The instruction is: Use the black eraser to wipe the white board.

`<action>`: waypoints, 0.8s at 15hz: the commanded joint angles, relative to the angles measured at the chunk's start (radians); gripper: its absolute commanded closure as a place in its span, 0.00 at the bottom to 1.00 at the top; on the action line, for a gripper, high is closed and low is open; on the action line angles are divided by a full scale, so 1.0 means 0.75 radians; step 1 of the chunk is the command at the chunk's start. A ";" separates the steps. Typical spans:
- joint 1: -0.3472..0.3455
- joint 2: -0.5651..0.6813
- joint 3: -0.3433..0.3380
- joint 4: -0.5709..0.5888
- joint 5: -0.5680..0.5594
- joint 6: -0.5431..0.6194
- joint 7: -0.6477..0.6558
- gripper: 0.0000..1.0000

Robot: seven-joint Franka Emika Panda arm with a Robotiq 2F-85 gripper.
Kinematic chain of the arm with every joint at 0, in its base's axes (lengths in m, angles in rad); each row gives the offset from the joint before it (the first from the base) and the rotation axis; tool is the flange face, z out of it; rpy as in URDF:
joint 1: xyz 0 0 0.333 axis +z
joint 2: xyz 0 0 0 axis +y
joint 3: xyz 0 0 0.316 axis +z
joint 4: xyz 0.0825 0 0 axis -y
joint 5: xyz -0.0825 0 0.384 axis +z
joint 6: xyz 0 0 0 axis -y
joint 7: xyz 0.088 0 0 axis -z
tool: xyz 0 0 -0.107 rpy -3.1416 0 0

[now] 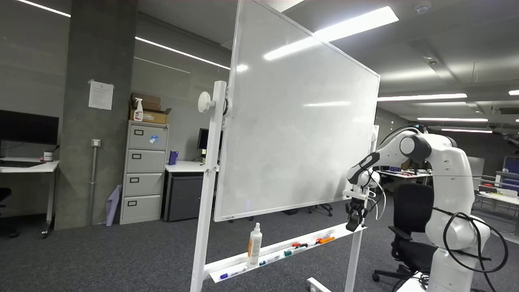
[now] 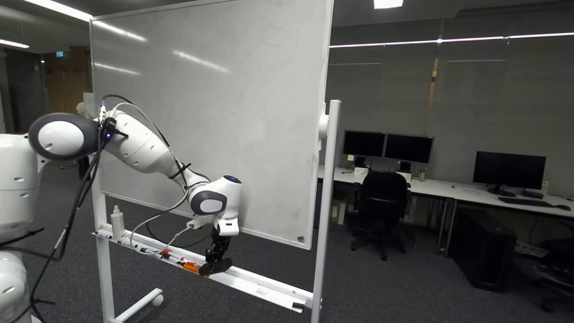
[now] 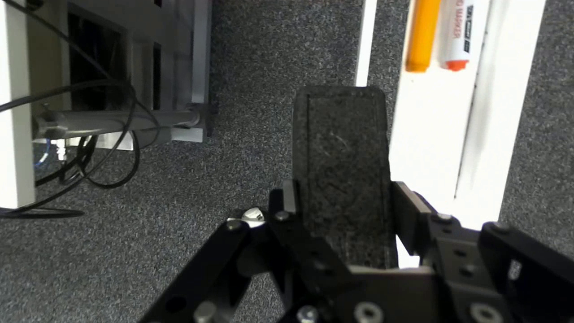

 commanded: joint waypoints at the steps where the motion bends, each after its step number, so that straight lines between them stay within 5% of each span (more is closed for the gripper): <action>1: -0.011 0.119 -0.015 0.124 0.109 0.017 -0.056 0.70; 2: -0.009 0.122 -0.019 0.136 0.105 -0.008 -0.066 0.70; 3: 0.019 0.104 -0.028 0.085 0.071 0.021 -0.014 0.45; 7: 0.018 0.131 -0.031 0.119 0.074 0.020 -0.018 0.45; 8: 0.015 0.134 -0.021 0.115 0.107 0.052 -0.021 0.70; 12: 0.009 0.165 -0.002 0.111 0.197 0.113 -0.053 0.70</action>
